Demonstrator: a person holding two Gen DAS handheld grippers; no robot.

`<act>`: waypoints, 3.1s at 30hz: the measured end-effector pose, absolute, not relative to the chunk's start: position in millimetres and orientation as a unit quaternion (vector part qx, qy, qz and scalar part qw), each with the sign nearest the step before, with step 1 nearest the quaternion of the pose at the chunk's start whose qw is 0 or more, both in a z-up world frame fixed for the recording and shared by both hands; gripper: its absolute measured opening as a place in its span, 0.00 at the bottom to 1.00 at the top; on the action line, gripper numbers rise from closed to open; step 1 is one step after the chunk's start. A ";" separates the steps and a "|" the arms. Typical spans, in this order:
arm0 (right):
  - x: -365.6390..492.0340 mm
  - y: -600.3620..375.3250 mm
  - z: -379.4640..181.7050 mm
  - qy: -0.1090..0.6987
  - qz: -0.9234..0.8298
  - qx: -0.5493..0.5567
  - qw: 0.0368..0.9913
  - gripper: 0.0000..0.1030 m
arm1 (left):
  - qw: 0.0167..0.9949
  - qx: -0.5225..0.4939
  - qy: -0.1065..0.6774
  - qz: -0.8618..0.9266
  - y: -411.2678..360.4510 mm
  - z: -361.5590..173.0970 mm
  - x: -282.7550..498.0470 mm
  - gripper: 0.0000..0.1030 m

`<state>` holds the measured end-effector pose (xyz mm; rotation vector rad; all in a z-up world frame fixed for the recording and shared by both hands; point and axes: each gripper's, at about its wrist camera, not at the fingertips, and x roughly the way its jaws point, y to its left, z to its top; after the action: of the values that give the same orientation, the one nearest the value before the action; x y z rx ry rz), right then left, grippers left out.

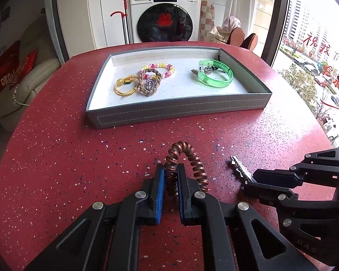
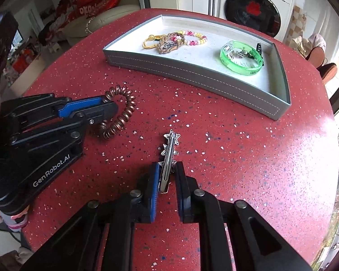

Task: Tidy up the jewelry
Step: 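Carry the coil hair tie with the left tool while the right tool carries the spiked clip to the tray, then release the coil hair tie with the left tool while the right tool releases the spiked clip in the tray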

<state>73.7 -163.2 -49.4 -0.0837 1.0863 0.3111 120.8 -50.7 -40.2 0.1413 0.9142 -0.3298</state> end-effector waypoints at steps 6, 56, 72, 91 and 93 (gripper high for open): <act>72.1 -182.2 -36.4 0.504 0.147 -0.002 0.851 0.09 | 0.883 0.067 0.437 -0.159 -51.2 -39.3 120.7 0.28; 179.5 -229.8 14.7 0.447 0.127 0.058 0.883 0.09 | 0.907 0.040 0.397 -0.136 -54.7 9.8 211.1 0.28; 213.6 -231.2 -31.9 0.483 0.124 0.060 0.865 0.09 | 0.889 0.053 0.436 -0.128 -74.5 -31.1 255.4 0.28; 229.5 -236.6 -41.1 0.493 0.101 0.064 0.862 0.10 | 0.887 0.092 0.439 -0.109 -94.1 -48.0 264.3 0.28; 230.7 -235.7 -43.4 0.502 0.101 0.065 0.857 0.11 | 0.885 0.095 0.443 -0.107 -94.8 -50.3 264.3 0.28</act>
<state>230.7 -235.7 -43.4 0.1356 1.0544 0.2124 264.3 -94.8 -50.3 0.1985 0.9209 -0.2230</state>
